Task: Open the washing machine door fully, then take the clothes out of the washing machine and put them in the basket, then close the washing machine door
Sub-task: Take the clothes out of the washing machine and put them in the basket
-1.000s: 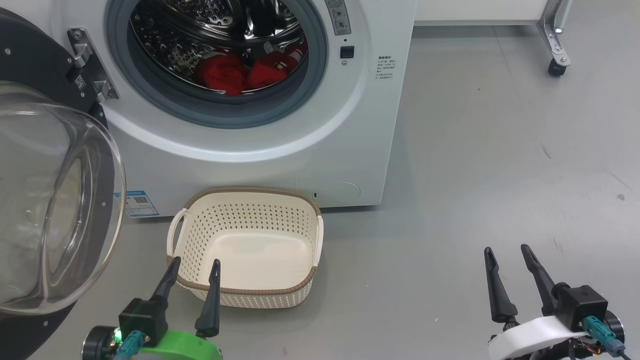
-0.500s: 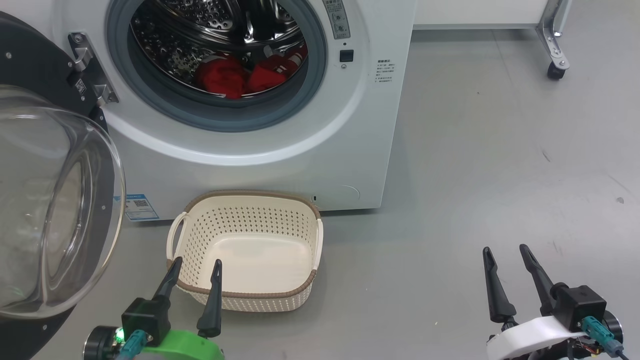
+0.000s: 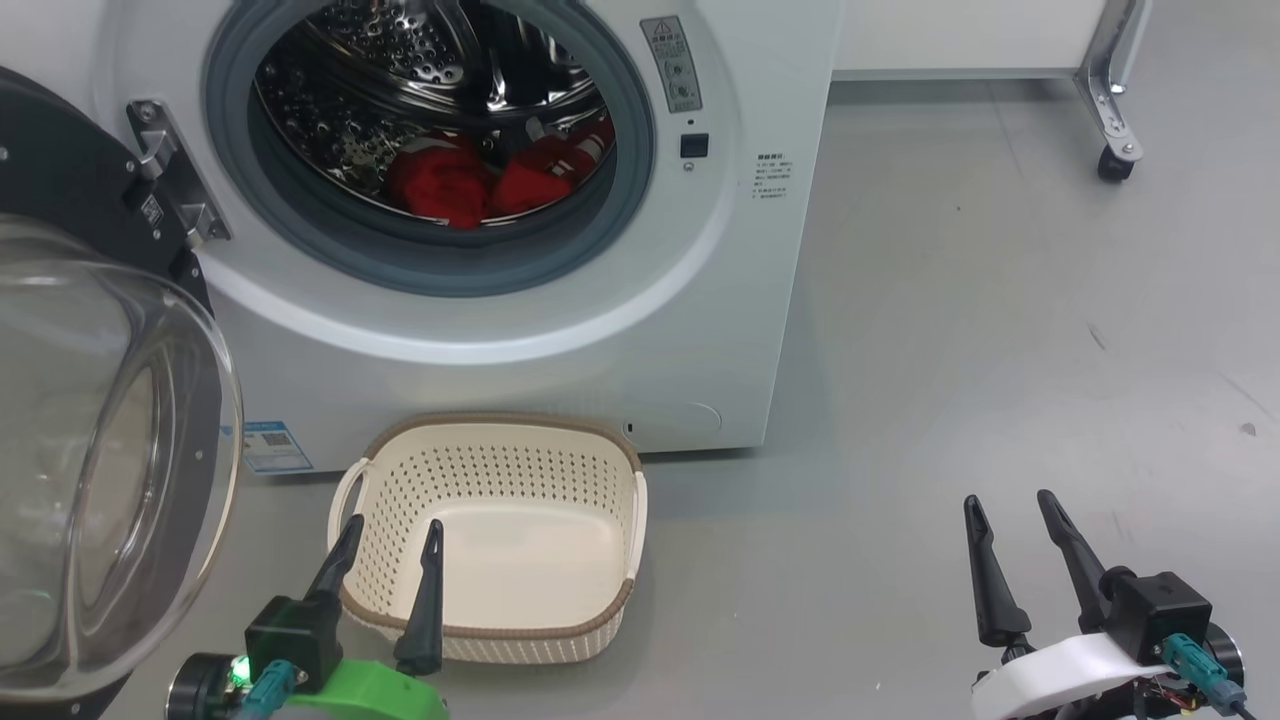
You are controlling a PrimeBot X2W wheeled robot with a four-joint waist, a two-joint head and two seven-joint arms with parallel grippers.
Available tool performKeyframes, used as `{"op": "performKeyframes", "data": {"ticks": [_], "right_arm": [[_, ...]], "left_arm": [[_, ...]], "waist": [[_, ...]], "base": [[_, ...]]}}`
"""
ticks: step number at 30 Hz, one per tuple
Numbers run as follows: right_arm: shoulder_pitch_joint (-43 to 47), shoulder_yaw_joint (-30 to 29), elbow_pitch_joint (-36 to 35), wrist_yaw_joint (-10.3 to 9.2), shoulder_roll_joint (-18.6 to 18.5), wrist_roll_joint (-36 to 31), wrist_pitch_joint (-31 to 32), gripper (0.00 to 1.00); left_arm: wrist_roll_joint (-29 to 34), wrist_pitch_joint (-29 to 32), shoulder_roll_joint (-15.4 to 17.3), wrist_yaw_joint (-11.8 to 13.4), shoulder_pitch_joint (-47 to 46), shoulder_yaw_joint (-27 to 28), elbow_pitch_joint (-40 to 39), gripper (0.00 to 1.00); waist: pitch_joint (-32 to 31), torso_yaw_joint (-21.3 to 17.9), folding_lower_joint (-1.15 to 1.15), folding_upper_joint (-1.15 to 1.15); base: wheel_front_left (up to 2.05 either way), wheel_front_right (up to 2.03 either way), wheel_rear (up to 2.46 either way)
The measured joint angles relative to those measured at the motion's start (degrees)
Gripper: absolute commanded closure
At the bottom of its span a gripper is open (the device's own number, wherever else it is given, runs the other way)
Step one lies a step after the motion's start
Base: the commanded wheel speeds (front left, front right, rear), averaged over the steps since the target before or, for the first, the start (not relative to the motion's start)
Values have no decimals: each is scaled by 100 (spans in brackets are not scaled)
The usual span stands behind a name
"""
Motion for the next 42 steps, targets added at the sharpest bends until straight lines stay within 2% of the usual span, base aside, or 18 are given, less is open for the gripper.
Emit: {"op": "performKeyframes", "data": {"ticks": [21,42], "right_arm": [[106,67,10,-9,0,42,0,0],[106,91,9,-48,1,41,0,0]], "left_arm": [[10,44,8,-1,71,-23,-21,0],[9,69,9,0,76,-27,-37,0]], "waist": [[-101,2,0,0],[-37,13,0,0]], "base": [[90,-92,1],[16,-16,0]]}}
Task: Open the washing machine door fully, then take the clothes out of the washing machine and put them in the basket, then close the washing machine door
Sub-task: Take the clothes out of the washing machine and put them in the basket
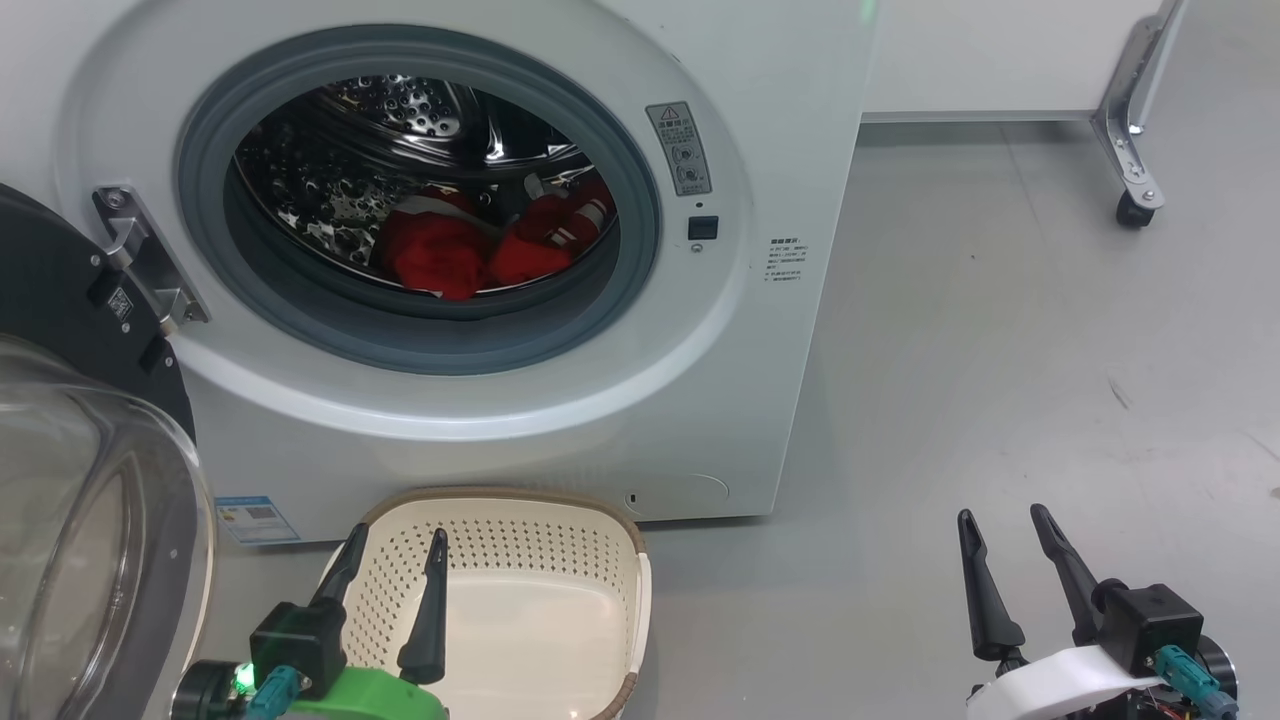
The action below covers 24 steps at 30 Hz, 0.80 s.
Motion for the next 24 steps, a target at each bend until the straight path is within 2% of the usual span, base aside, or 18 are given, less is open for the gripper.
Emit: {"op": "performKeyframes", "data": {"ticks": [13,24], "right_arm": [[-5,-31,-82,-1,0,-11,0,0],[-190,49,-236,24,-3,-69,0,0]], "left_arm": [[1,57,-1,7,-14,-38,-64,0],[-65,131,-45,5,-460,-136,-64,0]], "waist": [[232,55,0,0],[790,92,0,0]], "base": [[0,0,0],[0,0,0]]}}
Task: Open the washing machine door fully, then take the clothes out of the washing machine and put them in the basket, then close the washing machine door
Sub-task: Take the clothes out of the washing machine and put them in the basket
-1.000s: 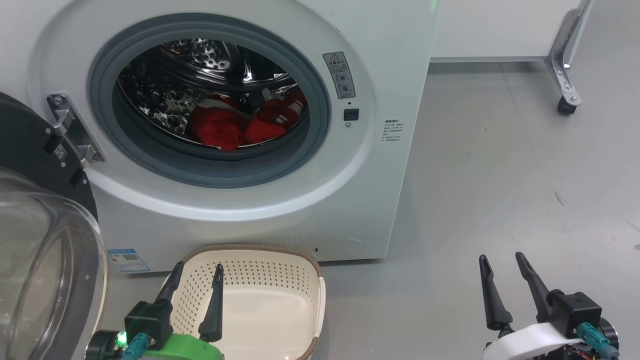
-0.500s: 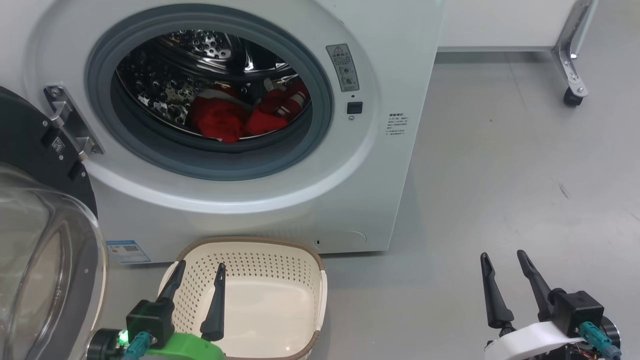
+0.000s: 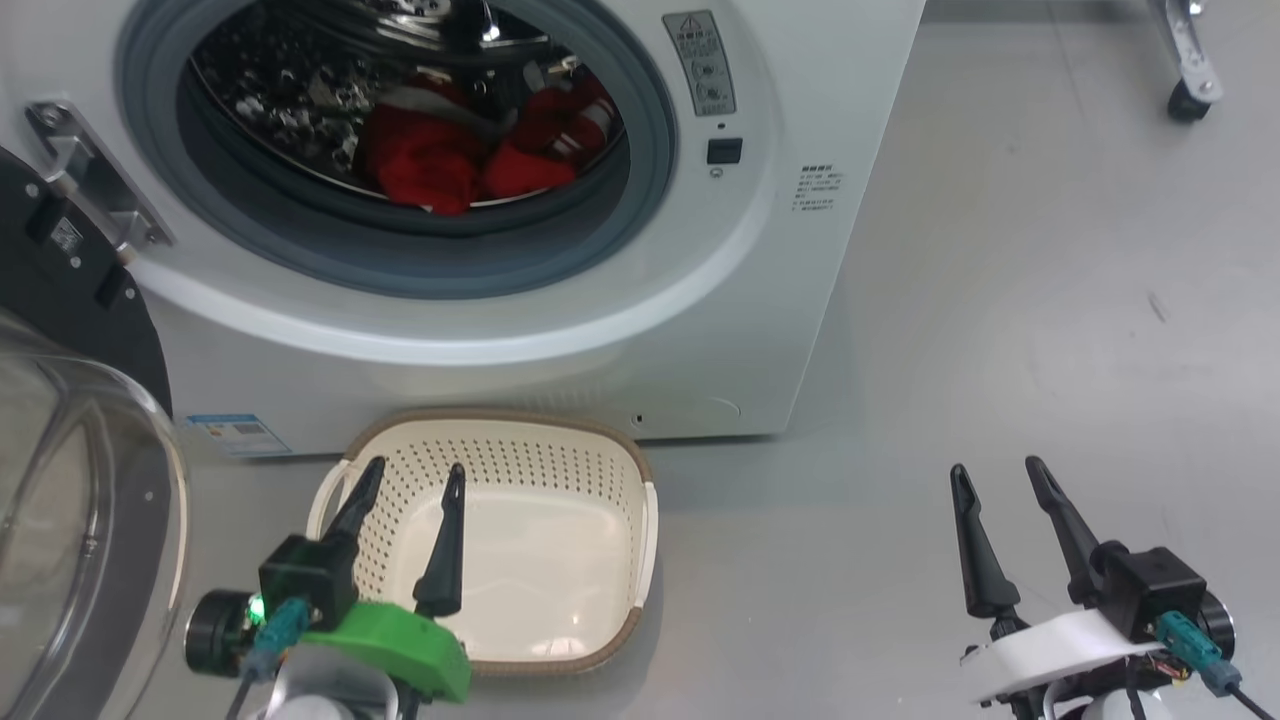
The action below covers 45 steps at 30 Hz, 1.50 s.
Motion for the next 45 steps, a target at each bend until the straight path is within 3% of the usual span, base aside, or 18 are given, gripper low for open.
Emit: {"op": "performKeyframes", "data": {"ticks": [13,33,45], "right_arm": [[-667,135,-158,101,-26,-86,0,0],[-1633,468,-203,186,-29,242,0,0],[-1940,778,-97,226,-29,594,0,0]], "left_arm": [[-277,621,-66,-119,-1677,171,472,0],[-1029,2455,675,-538,-4640,910,1077,0],[-1475,3227,899,-666,-5715,1191,1597,0]], "waist": [[1041,-168,0,0],[2389,-1004,0,0],[2812,-1529,0,0]], "base": [[0,0,0],[0,0,0],[0,0,0]]}}
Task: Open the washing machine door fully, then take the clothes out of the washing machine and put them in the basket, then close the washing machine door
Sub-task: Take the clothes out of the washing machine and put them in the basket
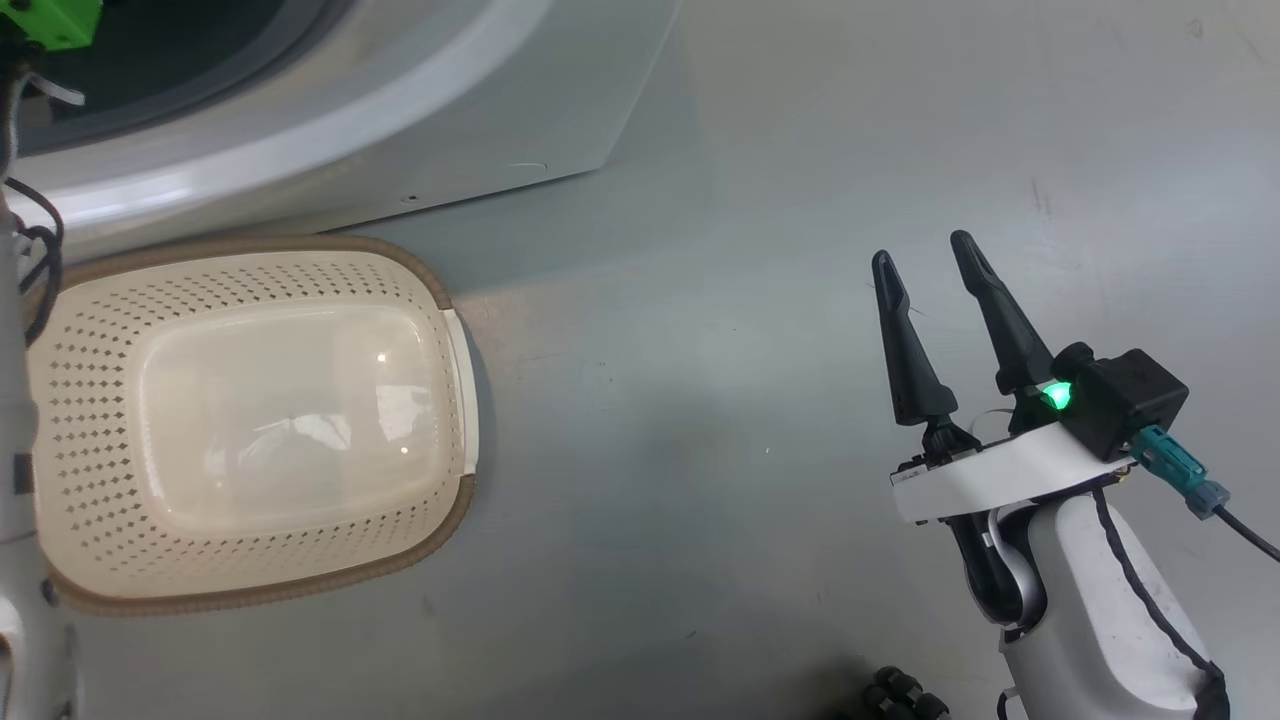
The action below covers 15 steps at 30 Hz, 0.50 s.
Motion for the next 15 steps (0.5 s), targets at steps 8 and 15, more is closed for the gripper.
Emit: {"op": "performKeyframes", "data": {"ticks": [8,15], "right_arm": [[-85,52,86,-7,2,154,0,0],[-158,123,98,-20,2,198,0,0]], "left_arm": [[-24,488,216,4,-330,16,522,0],[34,764,325,153,-402,24,949,0]], "waist": [[141,-190,0,0],[187,-279,0,0]], "base": [[0,0,0],[0,0,0]]}}
